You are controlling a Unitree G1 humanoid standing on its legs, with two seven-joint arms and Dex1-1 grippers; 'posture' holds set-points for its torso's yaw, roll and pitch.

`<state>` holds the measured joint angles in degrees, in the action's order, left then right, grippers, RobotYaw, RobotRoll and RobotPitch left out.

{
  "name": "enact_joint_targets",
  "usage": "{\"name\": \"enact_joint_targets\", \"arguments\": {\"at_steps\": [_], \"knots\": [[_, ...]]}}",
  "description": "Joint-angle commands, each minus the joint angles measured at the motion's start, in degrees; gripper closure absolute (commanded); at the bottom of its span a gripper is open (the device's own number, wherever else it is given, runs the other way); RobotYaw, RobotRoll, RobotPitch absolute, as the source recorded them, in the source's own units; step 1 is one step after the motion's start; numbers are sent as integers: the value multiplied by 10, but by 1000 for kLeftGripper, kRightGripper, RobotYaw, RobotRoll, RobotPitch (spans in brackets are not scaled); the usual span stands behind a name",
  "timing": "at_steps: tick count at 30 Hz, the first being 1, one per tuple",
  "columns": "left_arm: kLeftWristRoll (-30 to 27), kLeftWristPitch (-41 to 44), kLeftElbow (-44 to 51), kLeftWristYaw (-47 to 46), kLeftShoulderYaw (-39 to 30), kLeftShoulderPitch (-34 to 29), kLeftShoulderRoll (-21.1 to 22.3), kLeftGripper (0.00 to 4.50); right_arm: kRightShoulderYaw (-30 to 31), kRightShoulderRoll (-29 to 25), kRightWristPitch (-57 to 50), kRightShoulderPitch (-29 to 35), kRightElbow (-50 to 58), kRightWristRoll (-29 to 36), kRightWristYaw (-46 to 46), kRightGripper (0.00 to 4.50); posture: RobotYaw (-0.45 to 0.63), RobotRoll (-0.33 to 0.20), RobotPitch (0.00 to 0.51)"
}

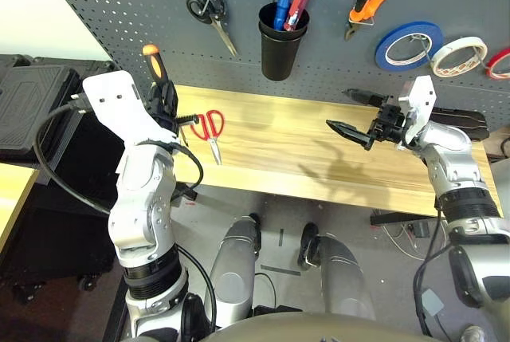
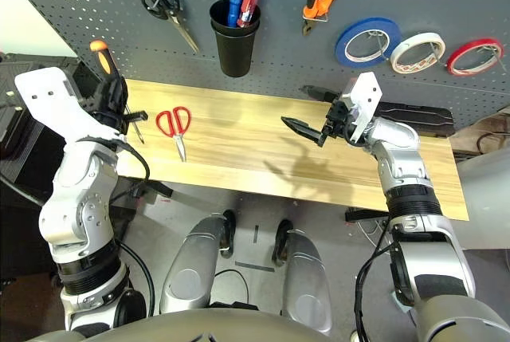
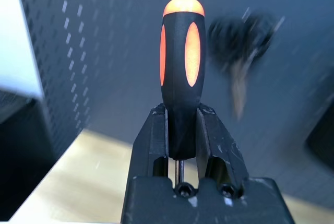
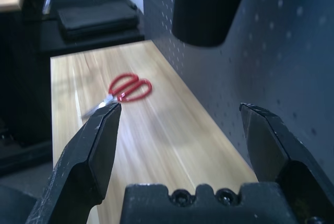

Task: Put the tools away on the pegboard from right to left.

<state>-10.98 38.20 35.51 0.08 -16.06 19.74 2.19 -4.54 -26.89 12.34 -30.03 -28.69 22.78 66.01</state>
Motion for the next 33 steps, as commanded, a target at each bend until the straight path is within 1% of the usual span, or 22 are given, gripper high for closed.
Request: {"name": "enact_joint_targets", "arguments": {"at_steps": [1,5,13,16,21,28,33], "knots": [[-35,-14,31,5,-6,26,5,3951,-23,-6,-7,19,28,25,8,0,312,0,217],[-66,-7,33,-8,-11,89,12,3951,-48,-9,-32,31,73,55,1,0,289,0,215],[-86,-16,-8,-11,-2,165,27,3951,-83,-30,-71,59,143,86,-15,0,236,0,210],[-86,-36,-47,-8,5,208,28,3951,-101,-43,-81,73,162,102,-12,0,214,0,206],[-95,-64,-102,-1,14,260,26,3951,-123,-49,-93,87,195,121,-29,0,170,0,202],[-103,-104,-170,4,26,314,20,3951,-136,-55,-118,115,242,131,-49,0,133,0,199],[-105,-130,-221,11,37,350,12,3951,-143,-63,-127,126,257,135,-57,0,115,0,196]]}}
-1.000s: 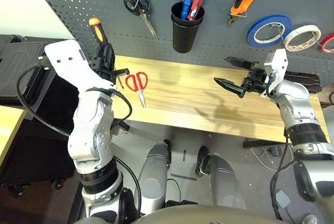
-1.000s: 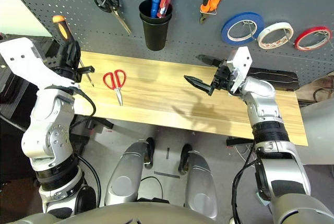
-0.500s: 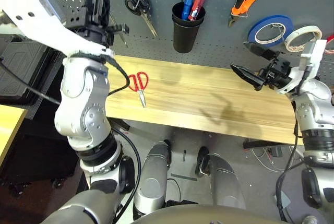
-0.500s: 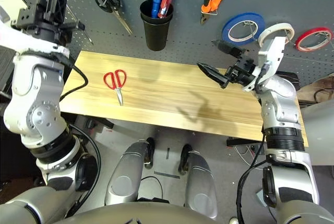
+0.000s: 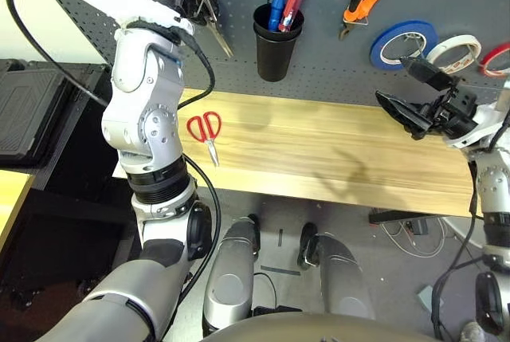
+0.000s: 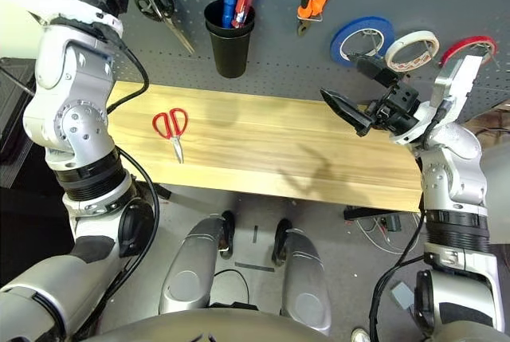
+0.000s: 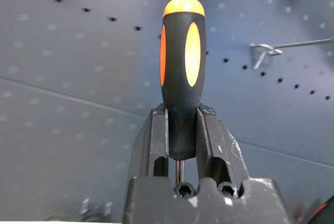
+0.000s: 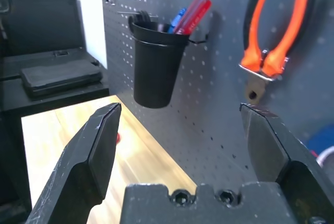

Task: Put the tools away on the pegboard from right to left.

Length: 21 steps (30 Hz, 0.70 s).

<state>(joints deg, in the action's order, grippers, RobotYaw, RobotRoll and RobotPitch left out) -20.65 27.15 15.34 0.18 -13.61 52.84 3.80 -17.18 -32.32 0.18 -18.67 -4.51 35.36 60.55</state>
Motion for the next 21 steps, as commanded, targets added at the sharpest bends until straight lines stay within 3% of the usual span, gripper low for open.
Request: {"name": "enact_joint_targets", "arguments": {"at_steps": [1,11,21], "knots": [[-8,-27,-30,13,15,26,-6,3951,-17,-9,-6,12,16,9,-4,0,115,0,196],[13,-114,-138,34,41,54,-28,3951,-10,3,1,10,21,0,-20,0,97,0,192],[87,-231,-274,68,79,59,0,3951,-5,14,12,3,20,-15,-38,0,78,0,186]]}}
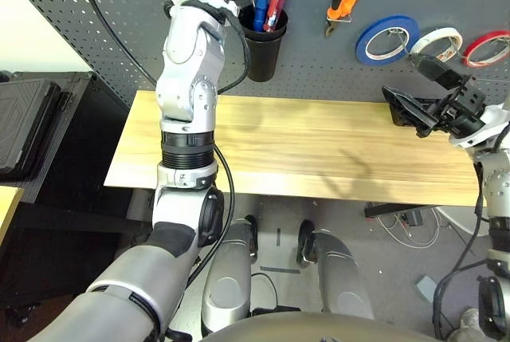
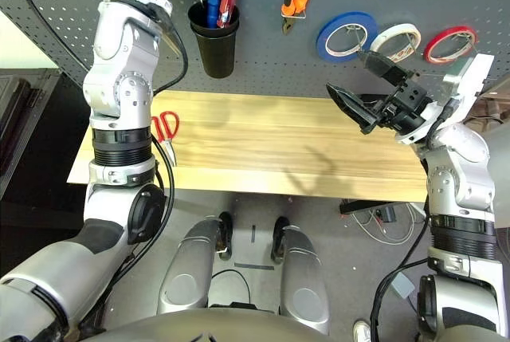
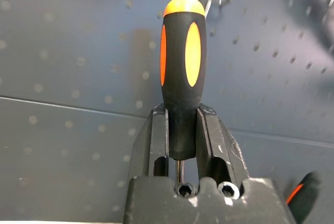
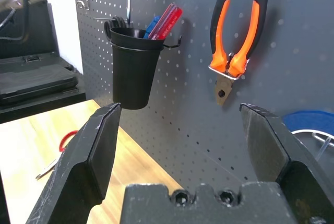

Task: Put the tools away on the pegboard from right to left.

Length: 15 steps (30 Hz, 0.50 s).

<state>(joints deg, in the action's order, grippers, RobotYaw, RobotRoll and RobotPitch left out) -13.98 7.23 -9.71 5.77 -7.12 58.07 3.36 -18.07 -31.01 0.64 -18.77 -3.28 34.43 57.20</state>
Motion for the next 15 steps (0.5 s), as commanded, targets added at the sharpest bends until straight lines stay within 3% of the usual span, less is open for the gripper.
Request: {"name": "enact_joint_targets", "arguments": {"at_steps": [1,6,9,15], "knots": [[24,-39,-31,15,16,6,6,3951,4,2,8,4,8,-6,-5,0,76,0,187],[36,-48,-49,19,23,-6,10,3951,3,4,13,4,8,-10,-8,0,76,0,190],[37,-47,-48,23,26,-11,10,3053,5,4,13,3,7,-11,-10,0,78,0,192],[34,-38,-36,26,26,-14,10,633,10,6,16,-4,-1,-17,-11,0,87,0,196]]}}
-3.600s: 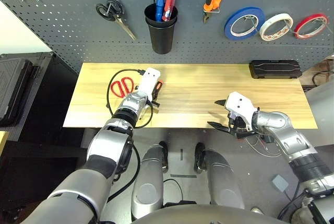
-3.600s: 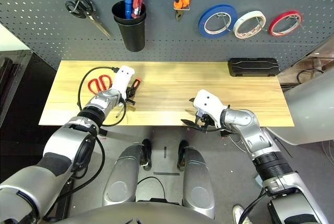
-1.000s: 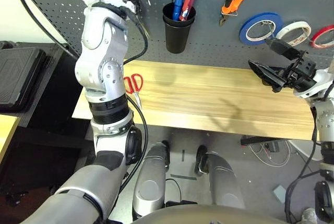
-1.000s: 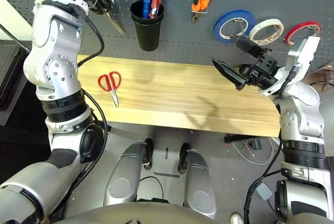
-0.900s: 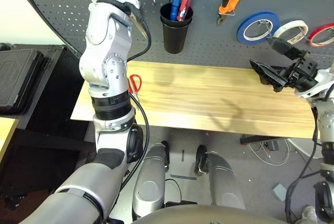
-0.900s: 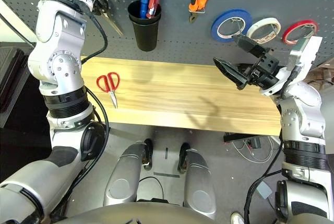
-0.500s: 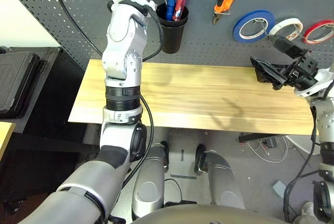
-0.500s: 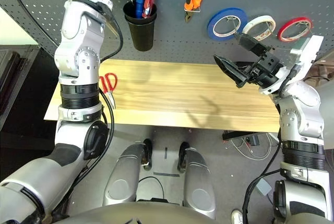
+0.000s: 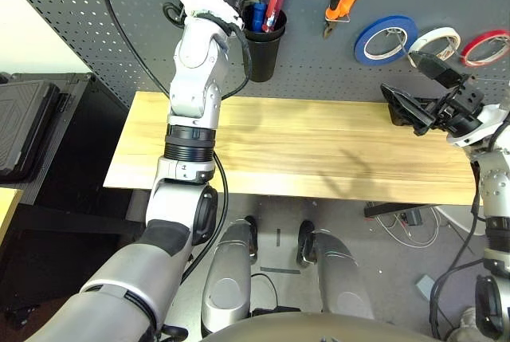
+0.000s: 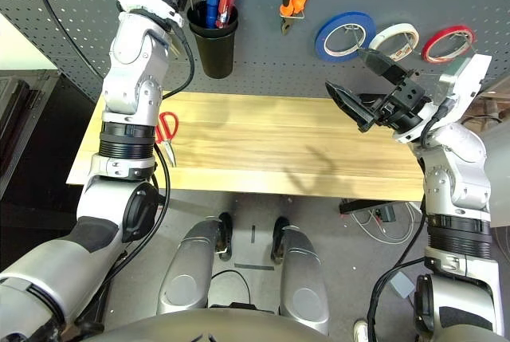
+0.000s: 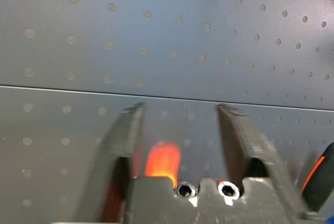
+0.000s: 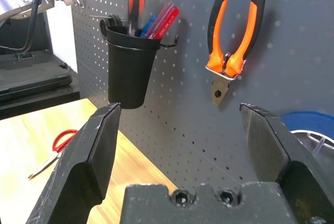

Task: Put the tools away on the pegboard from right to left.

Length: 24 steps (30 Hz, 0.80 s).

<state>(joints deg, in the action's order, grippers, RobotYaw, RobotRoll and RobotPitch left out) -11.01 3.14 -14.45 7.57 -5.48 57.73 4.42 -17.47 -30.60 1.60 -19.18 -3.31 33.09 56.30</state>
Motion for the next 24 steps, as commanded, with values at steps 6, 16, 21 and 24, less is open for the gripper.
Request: {"name": "enact_joint_targets", "arguments": {"at_steps": [6,16,21,24], "knots": [[0,12,28,8,5,-10,3,28,9,3,14,-2,-13,-6,4,0,96,0,199],[-27,113,209,21,-13,-76,65,28,43,5,-1,15,2,-10,19,0,121,0,209],[-40,207,323,14,-23,-154,105,28,75,1,-7,29,8,-28,24,0,165,0,217],[-35,258,370,5,-34,-207,127,28,91,-4,-21,37,20,-44,12,0,177,0,221]]}}
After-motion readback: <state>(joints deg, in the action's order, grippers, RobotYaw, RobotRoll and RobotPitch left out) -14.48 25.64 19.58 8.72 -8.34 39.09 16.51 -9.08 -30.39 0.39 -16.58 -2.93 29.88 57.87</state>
